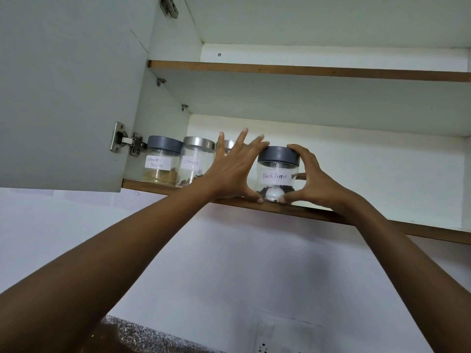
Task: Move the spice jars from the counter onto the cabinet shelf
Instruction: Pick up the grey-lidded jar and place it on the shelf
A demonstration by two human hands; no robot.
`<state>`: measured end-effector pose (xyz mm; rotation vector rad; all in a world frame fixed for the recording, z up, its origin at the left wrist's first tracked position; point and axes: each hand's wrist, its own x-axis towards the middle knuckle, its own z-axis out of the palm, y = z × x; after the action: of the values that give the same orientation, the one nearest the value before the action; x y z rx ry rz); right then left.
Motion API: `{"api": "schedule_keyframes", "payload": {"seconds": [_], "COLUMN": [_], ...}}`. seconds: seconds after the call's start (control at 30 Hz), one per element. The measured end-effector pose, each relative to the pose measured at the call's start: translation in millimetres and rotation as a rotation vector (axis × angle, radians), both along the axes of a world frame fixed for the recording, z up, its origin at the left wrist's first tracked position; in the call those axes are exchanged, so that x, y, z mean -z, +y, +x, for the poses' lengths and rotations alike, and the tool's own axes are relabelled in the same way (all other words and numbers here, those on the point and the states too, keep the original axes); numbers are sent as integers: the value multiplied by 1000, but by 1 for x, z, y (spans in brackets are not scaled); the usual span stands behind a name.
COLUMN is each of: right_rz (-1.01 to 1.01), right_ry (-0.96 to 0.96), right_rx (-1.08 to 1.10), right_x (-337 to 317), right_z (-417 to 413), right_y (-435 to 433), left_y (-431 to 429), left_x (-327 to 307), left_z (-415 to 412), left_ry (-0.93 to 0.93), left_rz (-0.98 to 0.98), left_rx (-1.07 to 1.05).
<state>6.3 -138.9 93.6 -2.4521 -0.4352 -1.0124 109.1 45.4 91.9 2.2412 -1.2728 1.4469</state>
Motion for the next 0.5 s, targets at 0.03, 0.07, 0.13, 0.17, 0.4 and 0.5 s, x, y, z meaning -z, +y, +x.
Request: {"api": "schedule_keyframes", "payload": {"seconds": [0.03, 0.07, 0.13, 0.17, 0.4, 0.5], "right_rz": [10, 21, 48, 53, 44, 51], "right_ry": [-23, -44, -62, -66, -88, -104], "right_rx": [1, 4, 2, 2, 52, 63], "right_x": [1, 1, 4, 5, 11, 13], "right_z": [2, 5, 11, 13, 32, 38], "right_y": [1, 2, 4, 6, 12, 14], "left_y": [0, 1, 2, 2, 2, 2], "left_x": [6, 14, 31, 40, 69, 68], "left_z": [2, 4, 11, 15, 37, 37], "left_ry": [-24, -32, -3, 18, 71, 84], "left_rz": [-31, -79, -205, -261, -327, -315], "left_rx": [-19, -32, -29, -23, -95, -105]}}
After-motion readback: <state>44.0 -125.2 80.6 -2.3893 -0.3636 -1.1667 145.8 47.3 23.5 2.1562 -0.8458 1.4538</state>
